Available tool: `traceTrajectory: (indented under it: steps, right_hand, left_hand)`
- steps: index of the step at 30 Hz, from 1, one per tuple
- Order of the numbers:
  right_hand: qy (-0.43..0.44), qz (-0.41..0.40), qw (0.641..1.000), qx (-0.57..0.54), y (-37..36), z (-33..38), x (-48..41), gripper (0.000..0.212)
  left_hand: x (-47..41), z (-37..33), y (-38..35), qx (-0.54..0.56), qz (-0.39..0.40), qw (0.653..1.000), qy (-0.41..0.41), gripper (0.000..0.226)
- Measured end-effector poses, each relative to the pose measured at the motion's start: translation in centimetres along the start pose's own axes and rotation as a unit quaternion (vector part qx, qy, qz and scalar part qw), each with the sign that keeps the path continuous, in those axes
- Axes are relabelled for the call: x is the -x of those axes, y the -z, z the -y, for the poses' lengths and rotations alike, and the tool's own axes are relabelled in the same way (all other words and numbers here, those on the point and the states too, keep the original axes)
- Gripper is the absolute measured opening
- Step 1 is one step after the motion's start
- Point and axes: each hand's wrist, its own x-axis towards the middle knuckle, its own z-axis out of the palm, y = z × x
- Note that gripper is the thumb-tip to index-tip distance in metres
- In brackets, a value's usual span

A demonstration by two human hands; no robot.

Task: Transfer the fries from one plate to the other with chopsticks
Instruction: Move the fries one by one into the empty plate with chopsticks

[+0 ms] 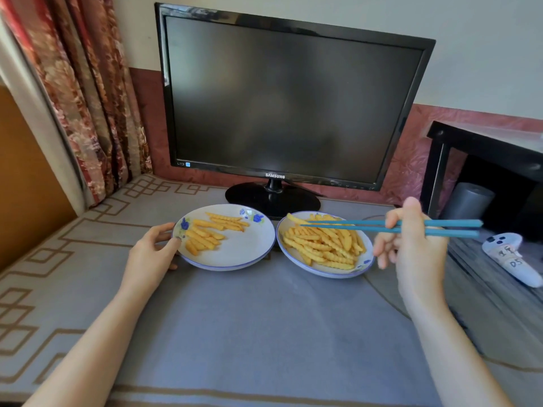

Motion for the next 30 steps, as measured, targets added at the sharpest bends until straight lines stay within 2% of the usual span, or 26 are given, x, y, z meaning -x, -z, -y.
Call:
traceTrajectory:
  steps: [5,10,20,30]
  right_hand:
    - [0.001,-0.049,0.999,0.008,3.1,0.0,0.2,0.042]
    - [0.001,-0.055,0.998,0.04,5.1,-0.4,0.9,0.042]
    - [0.002,-0.03,0.998,0.05,5.8,-0.3,1.5,0.041]
    - [0.004,0.001,1.0,0.002,2.1,0.2,1.0,0.041]
  left_hand:
    - [0.0,0.1,0.1,-0.002,0.001,1.0,0.002,0.031]
    - [-0.2,0.1,0.0,-0.006,0.001,1.0,0.003,0.031]
    - [-0.1,0.2,0.1,-0.002,0.002,1.0,0.004,0.033]
    - [0.1,0.0,0.0,0.008,-0.001,1.0,0.006,0.032]
